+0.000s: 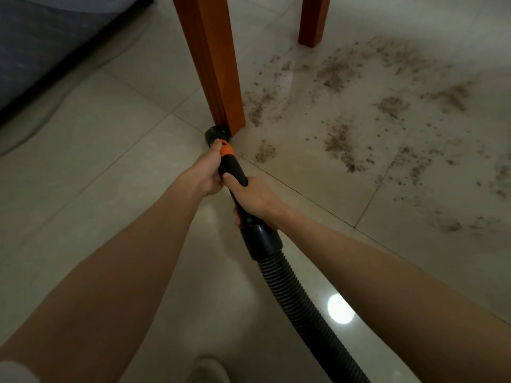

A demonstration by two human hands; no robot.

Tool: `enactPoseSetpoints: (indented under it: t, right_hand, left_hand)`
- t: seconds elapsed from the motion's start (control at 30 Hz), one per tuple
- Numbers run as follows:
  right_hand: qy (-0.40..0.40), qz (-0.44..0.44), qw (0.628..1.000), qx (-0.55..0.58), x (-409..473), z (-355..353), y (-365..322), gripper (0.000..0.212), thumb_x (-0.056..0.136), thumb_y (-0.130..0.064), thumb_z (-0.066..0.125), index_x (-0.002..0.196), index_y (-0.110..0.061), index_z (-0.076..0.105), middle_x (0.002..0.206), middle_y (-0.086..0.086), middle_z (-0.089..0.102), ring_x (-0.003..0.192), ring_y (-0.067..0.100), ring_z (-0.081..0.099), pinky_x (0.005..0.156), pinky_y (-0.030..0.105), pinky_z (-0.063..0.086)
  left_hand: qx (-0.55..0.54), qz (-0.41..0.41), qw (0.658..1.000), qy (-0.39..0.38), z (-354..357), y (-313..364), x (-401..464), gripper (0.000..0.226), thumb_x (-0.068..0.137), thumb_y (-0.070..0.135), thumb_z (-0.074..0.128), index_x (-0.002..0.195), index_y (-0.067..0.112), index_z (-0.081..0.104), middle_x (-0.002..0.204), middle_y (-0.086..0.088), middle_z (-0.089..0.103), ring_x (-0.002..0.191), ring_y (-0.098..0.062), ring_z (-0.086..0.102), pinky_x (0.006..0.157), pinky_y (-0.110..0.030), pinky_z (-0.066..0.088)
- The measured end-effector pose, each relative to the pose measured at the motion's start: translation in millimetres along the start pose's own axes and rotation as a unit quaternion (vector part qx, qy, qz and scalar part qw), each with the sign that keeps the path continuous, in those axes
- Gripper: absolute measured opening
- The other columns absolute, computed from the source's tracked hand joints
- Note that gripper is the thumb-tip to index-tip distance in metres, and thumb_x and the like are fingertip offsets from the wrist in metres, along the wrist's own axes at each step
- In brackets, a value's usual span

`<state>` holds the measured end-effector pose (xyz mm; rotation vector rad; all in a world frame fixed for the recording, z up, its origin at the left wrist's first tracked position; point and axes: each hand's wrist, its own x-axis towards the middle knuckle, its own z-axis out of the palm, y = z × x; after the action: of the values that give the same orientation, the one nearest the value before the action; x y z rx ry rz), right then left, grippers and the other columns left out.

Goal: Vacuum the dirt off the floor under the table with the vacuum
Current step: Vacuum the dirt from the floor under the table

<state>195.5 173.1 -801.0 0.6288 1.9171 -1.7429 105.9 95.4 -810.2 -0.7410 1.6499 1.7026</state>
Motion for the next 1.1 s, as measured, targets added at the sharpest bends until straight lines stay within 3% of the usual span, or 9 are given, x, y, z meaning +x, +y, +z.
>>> enactPoseSetpoints:
  t: [0.1, 0.13, 0.33, 0.6, 0.7, 0.8, 0.9, 1.0, 1.1]
  right_hand:
    - [-0.002, 0.007, 1.000, 0.010, -12.1, 5.5, 12.5, 0.038, 0.095, -0.045, 0.047, 0.093, -0.008, 0.047, 0.065, 0.009, 0.057, 0.042, 0.018, 0.055, 0.044, 0.025, 0.049]
    - [-0.003, 0.007, 1.000, 0.014, -16.0, 7.9, 16.1, 0.038, 0.095, -0.046, 0.047, 0.092, -0.008, 0.046, 0.064, 0.008, 0.057, 0.041, 0.018, 0.056, 0.044, 0.024, 0.049]
    - [-0.016, 0.013, 0.999, 0.027, -35.7, 17.9, 25.3, 0.040, 0.095, -0.047, 0.046, 0.087, -0.008, 0.047, 0.067, 0.008, 0.058, 0.041, 0.017, 0.056, 0.040, 0.021, 0.049]
    - [-0.049, 0.023, 0.996, 0.068, -56.4, 11.7, 30.6, 0.041, 0.096, -0.046, 0.046, 0.094, -0.005, 0.049, 0.063, 0.007, 0.057, 0.037, 0.015, 0.055, 0.041, 0.020, 0.049]
    - [-0.050, 0.015, 0.996, 0.068, -60.0, 9.0, 31.7, 0.040, 0.096, -0.046, 0.046, 0.089, -0.007, 0.048, 0.063, 0.006, 0.057, 0.038, 0.015, 0.055, 0.042, 0.020, 0.049]
    - [-0.050, 0.011, 0.996, 0.072, -62.5, 8.1, 30.1, 0.038, 0.096, -0.046, 0.046, 0.086, -0.009, 0.046, 0.063, 0.006, 0.056, 0.040, 0.016, 0.055, 0.043, 0.021, 0.049]
    - [-0.054, 0.013, 0.996, 0.074, -62.7, 6.4, 28.0, 0.039, 0.096, -0.045, 0.046, 0.082, -0.009, 0.044, 0.063, 0.007, 0.056, 0.041, 0.018, 0.055, 0.044, 0.022, 0.049]
    - [-0.051, 0.012, 0.996, 0.077, -61.0, 2.8, 27.5, 0.039, 0.096, -0.045, 0.046, 0.082, -0.009, 0.045, 0.063, 0.006, 0.056, 0.041, 0.017, 0.055, 0.046, 0.024, 0.050]
    - [-0.040, 0.018, 0.994, 0.103, -57.3, -2.5, 27.2, 0.040, 0.096, -0.046, 0.046, 0.091, -0.006, 0.049, 0.064, 0.006, 0.056, 0.042, 0.017, 0.056, 0.049, 0.025, 0.051]
  left_hand:
    - [0.019, -0.021, 1.000, 0.009, -1.2, -9.8, -5.2, 0.059, 0.095, 0.049, 0.043, 0.135, 0.007, 0.043, 0.126, -0.011, 0.058, 0.110, -0.022, 0.058, 0.074, -0.031, 0.048]
    - [0.022, -0.025, 0.999, 0.017, -1.7, -12.7, -7.9, 0.059, 0.095, 0.049, 0.043, 0.136, 0.006, 0.043, 0.128, -0.012, 0.056, 0.113, -0.023, 0.057, 0.078, -0.031, 0.048]
    - [0.033, -0.011, 0.998, 0.055, -4.3, -27.6, -25.1, 0.053, 0.098, 0.044, 0.040, 0.133, 0.005, 0.042, 0.123, -0.016, 0.056, 0.102, -0.025, 0.057, 0.085, -0.033, 0.047]
    - [0.104, -0.005, 0.990, 0.093, 0.5, -35.0, -34.9, 0.054, 0.100, 0.043, 0.035, 0.137, 0.004, 0.039, 0.130, -0.018, 0.054, 0.117, -0.029, 0.055, 0.080, -0.035, 0.047]
    - [0.114, -0.003, 0.989, 0.098, 4.9, -37.0, -36.3, 0.054, 0.099, 0.043, 0.036, 0.137, 0.004, 0.039, 0.125, -0.017, 0.056, 0.111, -0.028, 0.058, 0.082, -0.035, 0.048]
    - [0.124, 0.000, 0.986, 0.109, 8.3, -36.9, -36.6, 0.052, 0.099, 0.043, 0.036, 0.133, 0.004, 0.043, 0.100, -0.014, 0.059, 0.078, -0.023, 0.058, 0.073, -0.034, 0.047]
    - [0.140, 0.000, 0.983, 0.119, 10.7, -35.5, -37.0, 0.052, 0.099, 0.041, 0.035, 0.134, 0.004, 0.042, 0.113, -0.015, 0.059, 0.092, -0.025, 0.061, 0.080, -0.033, 0.047]
    - [0.143, -0.002, 0.982, 0.120, 15.9, -34.4, -38.4, 0.048, 0.099, 0.041, 0.038, 0.131, 0.006, 0.044, 0.097, -0.013, 0.059, 0.081, -0.022, 0.059, 0.076, -0.033, 0.048]
    - [0.160, -0.004, 0.981, 0.111, 23.5, -31.0, -36.4, 0.050, 0.099, 0.042, 0.038, 0.132, 0.006, 0.045, 0.102, -0.014, 0.059, 0.089, -0.024, 0.060, 0.081, -0.033, 0.048]
